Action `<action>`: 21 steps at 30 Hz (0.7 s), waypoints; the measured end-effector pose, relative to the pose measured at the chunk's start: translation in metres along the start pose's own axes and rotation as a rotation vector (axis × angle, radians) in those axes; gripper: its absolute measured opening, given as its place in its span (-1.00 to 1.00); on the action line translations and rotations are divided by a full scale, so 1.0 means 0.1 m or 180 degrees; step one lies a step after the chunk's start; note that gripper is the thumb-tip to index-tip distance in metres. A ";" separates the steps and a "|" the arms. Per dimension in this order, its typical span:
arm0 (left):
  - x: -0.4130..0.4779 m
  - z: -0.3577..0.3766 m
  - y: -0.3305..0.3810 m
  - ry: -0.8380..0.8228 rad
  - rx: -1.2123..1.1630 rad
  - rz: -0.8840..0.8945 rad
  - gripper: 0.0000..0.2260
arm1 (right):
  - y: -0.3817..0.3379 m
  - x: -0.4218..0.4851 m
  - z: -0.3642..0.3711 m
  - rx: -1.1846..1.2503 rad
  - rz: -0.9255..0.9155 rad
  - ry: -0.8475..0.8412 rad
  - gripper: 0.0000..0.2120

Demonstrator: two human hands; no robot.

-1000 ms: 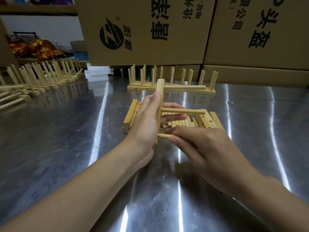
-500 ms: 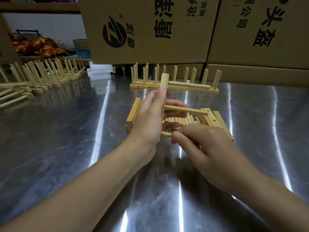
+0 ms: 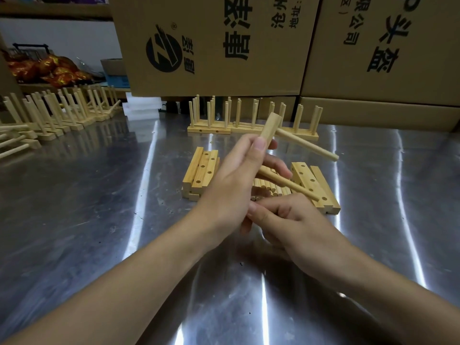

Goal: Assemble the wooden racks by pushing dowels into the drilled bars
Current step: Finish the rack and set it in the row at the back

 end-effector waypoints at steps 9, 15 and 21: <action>0.00 -0.04 0.03 0.0225 -0.0386 -0.0140 -0.69 | -0.07 0.01 -0.09 -0.1252 -0.0622 0.0140 -0.73; 0.02 -0.03 0.00 0.0366 -0.0580 -0.0352 -0.66 | -0.07 -0.04 -0.12 -0.1644 -0.0878 0.0248 -0.72; 0.01 -0.08 0.01 0.0345 -0.0372 -0.0181 -0.66 | -0.09 0.04 -0.03 -0.0214 -0.0226 -0.0014 -0.69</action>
Point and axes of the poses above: each hand's wrist, its own x-axis towards the middle knuckle, its own z-axis out of the palm, y = z × x, the point moved 1 cm from there along x, towards the middle knuckle, and after that the axes turned 11 degrees about x, right-handed, at the moved point
